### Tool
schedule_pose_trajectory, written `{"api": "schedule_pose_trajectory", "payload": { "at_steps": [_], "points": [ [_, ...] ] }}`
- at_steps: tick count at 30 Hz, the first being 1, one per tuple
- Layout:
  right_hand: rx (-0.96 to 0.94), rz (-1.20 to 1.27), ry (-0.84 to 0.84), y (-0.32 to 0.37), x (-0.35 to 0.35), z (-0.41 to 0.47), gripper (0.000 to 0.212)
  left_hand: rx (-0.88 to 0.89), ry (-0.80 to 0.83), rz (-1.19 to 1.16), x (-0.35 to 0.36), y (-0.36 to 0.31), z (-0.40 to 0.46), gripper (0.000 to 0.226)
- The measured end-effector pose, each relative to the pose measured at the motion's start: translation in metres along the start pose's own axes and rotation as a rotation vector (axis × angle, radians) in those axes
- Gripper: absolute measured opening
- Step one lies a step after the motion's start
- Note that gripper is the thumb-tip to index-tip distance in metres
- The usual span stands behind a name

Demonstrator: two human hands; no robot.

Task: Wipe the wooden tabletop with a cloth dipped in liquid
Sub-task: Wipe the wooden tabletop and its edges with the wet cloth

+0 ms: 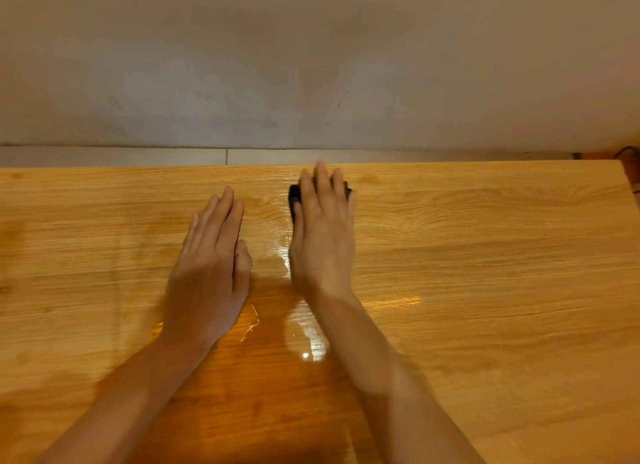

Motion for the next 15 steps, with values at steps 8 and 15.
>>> {"api": "schedule_pose_trajectory", "payload": {
  "at_steps": [8, 15],
  "points": [
    [0.170, 0.017, -0.046, -0.142, -0.068, 0.020, 0.044, -0.044, 0.051, -0.019, 0.001, 0.000, 0.002, 0.054],
    [0.073, -0.113, -0.111, -0.045, -0.019, 0.034, 0.048, -0.071, 0.094, -0.027, 0.000, 0.001, 0.003, 0.055]
  ]
}}
Point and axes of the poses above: each hand's wrist, its own z-axis towards the middle knuckle, its own x-axis out of the palm, y = z × x, the point moved 6 cm from there along z, towards the middle knuckle, and after that the axes turned 6 degrees about -z, right-handed, at the moved point
